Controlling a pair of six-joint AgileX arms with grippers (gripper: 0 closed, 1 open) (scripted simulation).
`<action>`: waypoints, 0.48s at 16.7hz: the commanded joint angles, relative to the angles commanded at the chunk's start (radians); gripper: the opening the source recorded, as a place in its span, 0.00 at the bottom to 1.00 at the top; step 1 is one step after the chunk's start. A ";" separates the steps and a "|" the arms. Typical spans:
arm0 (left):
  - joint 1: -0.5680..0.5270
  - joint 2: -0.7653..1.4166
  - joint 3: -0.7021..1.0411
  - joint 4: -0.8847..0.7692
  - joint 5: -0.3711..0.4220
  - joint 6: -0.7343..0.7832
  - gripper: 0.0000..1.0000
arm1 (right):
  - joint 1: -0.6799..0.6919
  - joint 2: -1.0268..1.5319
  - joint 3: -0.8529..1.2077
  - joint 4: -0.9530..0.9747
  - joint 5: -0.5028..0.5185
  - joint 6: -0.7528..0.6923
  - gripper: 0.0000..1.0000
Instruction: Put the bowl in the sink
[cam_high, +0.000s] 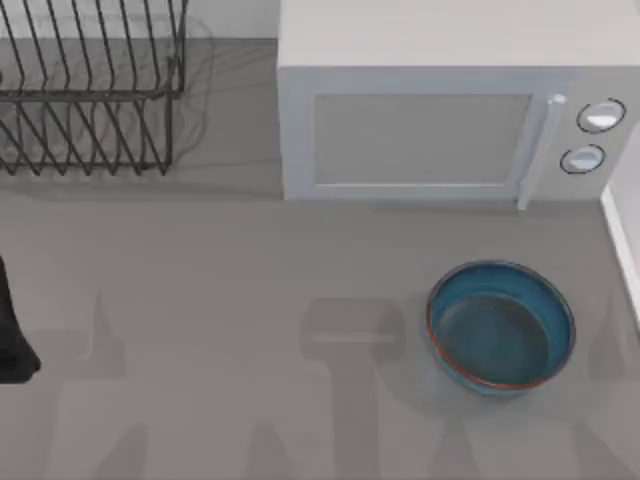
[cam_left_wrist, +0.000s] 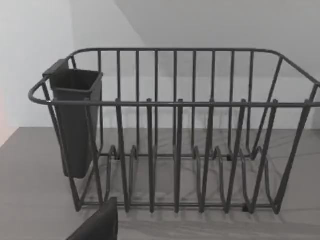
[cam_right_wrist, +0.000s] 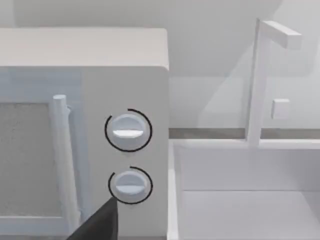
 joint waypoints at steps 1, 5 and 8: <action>0.000 0.000 0.000 0.000 0.000 0.000 1.00 | 0.000 0.000 0.000 0.000 0.000 0.000 1.00; 0.000 0.000 0.000 0.000 0.000 0.000 1.00 | 0.018 0.064 0.064 -0.058 -0.001 0.018 1.00; 0.000 0.000 0.000 0.000 0.000 0.000 1.00 | 0.053 0.225 0.215 -0.188 -0.001 0.058 1.00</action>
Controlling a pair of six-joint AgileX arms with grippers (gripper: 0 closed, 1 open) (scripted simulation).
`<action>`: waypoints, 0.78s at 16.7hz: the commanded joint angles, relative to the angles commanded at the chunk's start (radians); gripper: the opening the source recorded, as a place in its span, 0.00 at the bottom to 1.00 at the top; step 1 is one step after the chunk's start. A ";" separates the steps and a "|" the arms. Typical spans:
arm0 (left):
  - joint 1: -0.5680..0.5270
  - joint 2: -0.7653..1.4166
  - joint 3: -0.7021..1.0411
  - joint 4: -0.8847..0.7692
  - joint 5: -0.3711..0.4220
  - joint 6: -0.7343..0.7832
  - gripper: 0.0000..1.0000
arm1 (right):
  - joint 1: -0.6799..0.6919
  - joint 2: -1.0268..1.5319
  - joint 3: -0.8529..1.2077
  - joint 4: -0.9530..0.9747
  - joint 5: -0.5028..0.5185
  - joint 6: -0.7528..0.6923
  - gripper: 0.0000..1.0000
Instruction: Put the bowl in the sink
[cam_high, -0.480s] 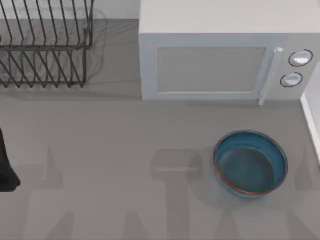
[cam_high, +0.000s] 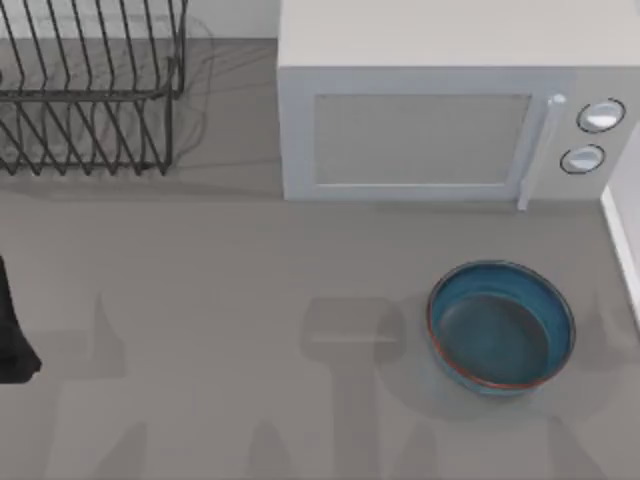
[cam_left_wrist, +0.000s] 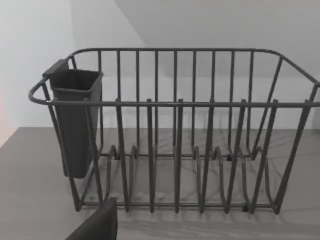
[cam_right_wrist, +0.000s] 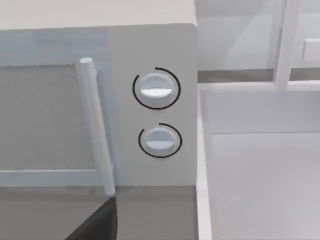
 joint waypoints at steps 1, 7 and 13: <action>0.000 0.000 0.000 0.000 0.000 0.000 1.00 | 0.014 0.075 0.063 -0.055 0.001 0.016 1.00; 0.000 0.000 0.000 0.000 0.000 0.000 1.00 | 0.117 0.679 0.497 -0.450 0.005 0.125 1.00; 0.000 0.000 0.000 0.000 0.000 0.000 1.00 | 0.217 1.220 0.890 -0.812 0.004 0.226 1.00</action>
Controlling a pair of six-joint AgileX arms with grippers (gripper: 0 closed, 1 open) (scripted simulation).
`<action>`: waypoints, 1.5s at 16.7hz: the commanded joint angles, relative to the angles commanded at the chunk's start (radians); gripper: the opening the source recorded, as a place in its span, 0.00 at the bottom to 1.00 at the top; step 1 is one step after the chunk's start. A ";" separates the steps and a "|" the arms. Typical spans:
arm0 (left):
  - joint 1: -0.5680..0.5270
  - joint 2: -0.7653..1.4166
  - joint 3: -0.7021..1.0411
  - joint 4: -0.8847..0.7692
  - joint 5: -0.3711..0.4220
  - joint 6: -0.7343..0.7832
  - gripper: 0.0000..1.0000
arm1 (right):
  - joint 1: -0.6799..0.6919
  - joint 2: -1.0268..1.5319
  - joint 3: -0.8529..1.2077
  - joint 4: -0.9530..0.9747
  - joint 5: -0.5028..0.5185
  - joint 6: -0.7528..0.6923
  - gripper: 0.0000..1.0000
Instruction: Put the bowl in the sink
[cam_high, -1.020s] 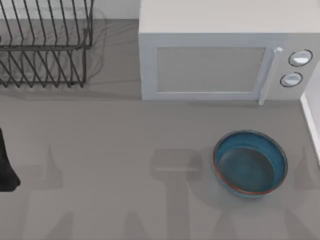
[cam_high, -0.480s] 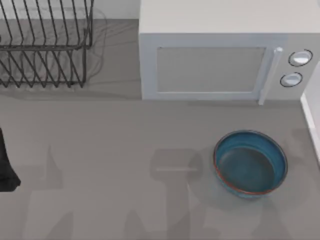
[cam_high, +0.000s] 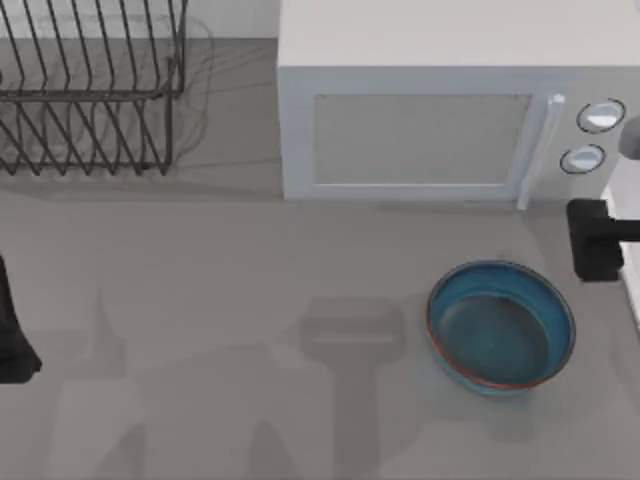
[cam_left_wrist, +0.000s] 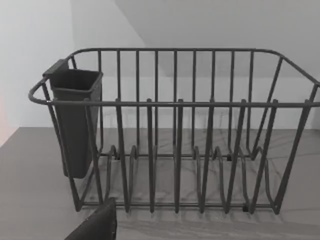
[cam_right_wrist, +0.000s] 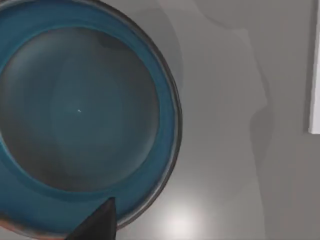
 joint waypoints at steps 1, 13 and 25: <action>0.000 0.000 0.000 0.000 0.000 0.000 1.00 | 0.014 0.063 0.054 -0.047 -0.001 0.014 1.00; 0.000 0.000 0.000 0.000 0.000 0.000 1.00 | 0.056 0.284 0.252 -0.195 -0.003 0.059 1.00; 0.000 0.000 0.000 0.000 0.000 0.000 1.00 | 0.064 0.408 -0.011 0.189 -0.002 0.066 1.00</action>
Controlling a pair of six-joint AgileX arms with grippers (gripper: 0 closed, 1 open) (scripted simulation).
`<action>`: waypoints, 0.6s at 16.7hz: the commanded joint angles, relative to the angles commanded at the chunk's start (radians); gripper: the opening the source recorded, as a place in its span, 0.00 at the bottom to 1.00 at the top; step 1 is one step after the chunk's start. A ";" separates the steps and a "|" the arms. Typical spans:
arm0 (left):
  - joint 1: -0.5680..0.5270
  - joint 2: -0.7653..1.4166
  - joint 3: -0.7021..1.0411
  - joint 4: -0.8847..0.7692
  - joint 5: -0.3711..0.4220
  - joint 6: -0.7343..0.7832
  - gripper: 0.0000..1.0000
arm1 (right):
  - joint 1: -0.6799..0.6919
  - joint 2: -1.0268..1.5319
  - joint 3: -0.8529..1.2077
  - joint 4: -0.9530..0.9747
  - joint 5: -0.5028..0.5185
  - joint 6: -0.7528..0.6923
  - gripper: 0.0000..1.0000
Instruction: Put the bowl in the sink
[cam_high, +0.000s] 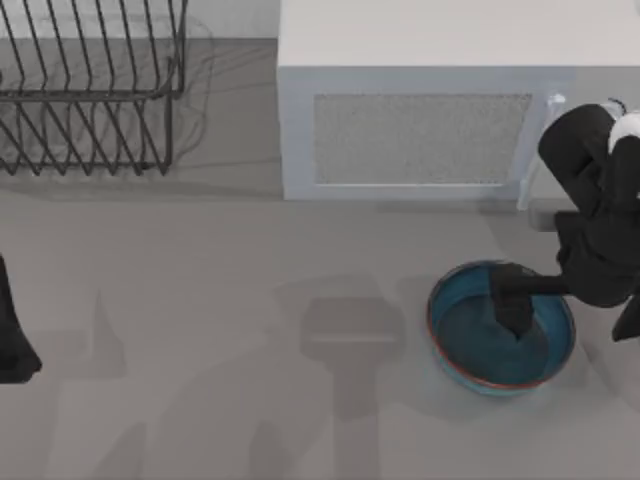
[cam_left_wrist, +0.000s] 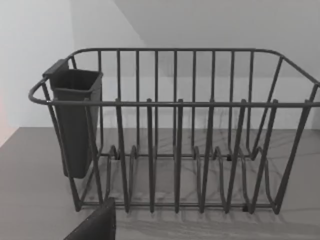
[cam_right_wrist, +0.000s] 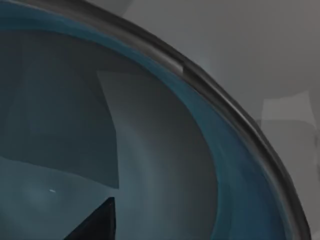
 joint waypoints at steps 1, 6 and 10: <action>0.000 0.000 0.000 0.000 0.000 0.000 1.00 | 0.000 0.000 0.000 0.000 0.000 0.000 1.00; 0.000 0.000 0.000 0.000 0.000 0.000 1.00 | 0.000 0.000 0.000 0.000 0.000 0.000 0.77; 0.000 0.000 0.000 0.000 0.000 0.000 1.00 | 0.000 0.000 0.000 0.000 0.000 0.000 0.47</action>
